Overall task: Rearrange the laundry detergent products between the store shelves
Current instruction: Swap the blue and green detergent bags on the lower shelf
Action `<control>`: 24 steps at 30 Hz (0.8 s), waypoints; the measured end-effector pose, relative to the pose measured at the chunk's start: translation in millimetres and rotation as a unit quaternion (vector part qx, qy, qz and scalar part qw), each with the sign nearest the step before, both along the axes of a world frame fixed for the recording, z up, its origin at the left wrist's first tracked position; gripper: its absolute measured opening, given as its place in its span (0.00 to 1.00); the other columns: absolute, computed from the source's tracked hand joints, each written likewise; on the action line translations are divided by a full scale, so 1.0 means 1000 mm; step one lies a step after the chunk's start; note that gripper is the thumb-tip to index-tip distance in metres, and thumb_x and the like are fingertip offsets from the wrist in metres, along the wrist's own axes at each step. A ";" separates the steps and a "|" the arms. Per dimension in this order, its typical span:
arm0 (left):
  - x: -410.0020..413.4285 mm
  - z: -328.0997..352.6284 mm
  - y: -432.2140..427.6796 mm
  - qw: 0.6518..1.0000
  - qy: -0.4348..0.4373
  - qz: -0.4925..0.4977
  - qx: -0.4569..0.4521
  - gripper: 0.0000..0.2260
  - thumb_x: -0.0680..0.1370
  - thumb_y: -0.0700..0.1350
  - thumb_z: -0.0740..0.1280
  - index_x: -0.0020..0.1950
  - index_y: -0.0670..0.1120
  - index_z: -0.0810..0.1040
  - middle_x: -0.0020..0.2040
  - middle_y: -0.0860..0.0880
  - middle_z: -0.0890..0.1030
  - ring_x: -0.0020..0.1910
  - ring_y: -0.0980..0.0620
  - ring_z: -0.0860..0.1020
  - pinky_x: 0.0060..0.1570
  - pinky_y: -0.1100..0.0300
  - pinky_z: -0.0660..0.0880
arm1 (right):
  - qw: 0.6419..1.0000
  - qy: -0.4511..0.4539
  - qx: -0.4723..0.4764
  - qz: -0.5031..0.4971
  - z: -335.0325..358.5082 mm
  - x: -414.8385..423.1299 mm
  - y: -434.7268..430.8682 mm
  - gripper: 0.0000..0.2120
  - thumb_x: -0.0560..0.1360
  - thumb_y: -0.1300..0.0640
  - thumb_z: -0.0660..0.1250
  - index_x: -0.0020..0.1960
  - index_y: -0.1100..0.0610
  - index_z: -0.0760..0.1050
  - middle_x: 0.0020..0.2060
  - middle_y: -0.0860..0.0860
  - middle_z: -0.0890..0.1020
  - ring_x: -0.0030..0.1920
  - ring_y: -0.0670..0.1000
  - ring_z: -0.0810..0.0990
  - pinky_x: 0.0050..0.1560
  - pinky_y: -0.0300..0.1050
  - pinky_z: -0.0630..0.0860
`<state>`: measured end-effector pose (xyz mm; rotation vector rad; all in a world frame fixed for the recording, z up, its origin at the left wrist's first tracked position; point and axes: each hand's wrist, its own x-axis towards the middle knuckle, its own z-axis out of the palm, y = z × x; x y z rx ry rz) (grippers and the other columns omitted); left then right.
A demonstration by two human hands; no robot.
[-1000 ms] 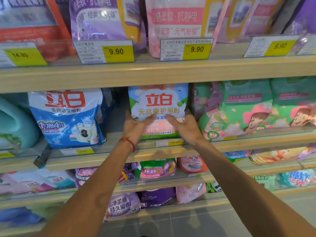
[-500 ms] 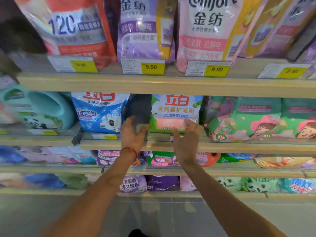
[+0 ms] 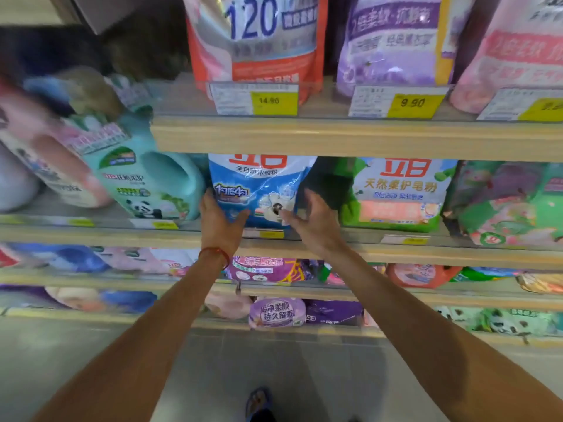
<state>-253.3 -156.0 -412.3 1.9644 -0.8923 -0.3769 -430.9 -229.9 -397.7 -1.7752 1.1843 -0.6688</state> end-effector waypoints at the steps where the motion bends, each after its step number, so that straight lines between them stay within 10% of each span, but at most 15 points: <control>1: 0.008 -0.002 -0.002 1.000 0.009 -0.015 -0.009 0.35 0.74 0.43 0.78 0.75 0.38 0.65 0.71 0.40 0.72 0.69 0.42 0.74 0.68 0.51 0.72 | 1.000 -0.011 0.017 -0.002 -0.001 0.010 -0.004 0.30 0.77 0.48 0.75 0.74 0.58 0.70 0.69 0.54 0.79 0.68 0.54 0.78 0.67 0.54 0.77; 7: 0.030 -0.007 -0.008 0.999 0.015 -0.034 -0.002 0.24 0.69 0.47 0.81 0.60 0.47 0.74 0.56 0.49 0.82 0.52 0.51 0.79 0.49 0.57 0.76 | 0.995 -0.081 0.048 -0.025 -0.009 0.044 -0.009 0.24 0.76 0.57 0.76 0.68 0.60 0.72 0.60 0.54 0.84 0.58 0.53 0.85 0.61 0.56 0.82; 14: 0.032 -0.011 -0.007 0.997 0.026 -0.064 0.021 0.25 0.70 0.47 0.81 0.54 0.49 0.66 0.43 0.61 0.75 0.37 0.66 0.73 0.30 0.77 0.70 | 0.992 -0.111 0.054 -0.014 -0.014 0.031 -0.012 0.20 0.77 0.65 0.74 0.66 0.63 0.73 0.55 0.51 0.84 0.48 0.36 0.86 0.43 0.32 0.80; 24: 0.019 -0.014 -0.016 0.997 -0.019 -0.052 0.049 0.27 0.74 0.52 0.77 0.63 0.43 0.67 0.60 0.42 0.82 0.58 0.39 0.80 0.53 0.46 0.78 | 0.996 -0.065 -0.022 -0.059 -0.027 0.038 -0.015 0.23 0.78 0.55 0.74 0.68 0.58 0.70 0.59 0.49 0.83 0.49 0.40 0.84 0.46 0.33 0.81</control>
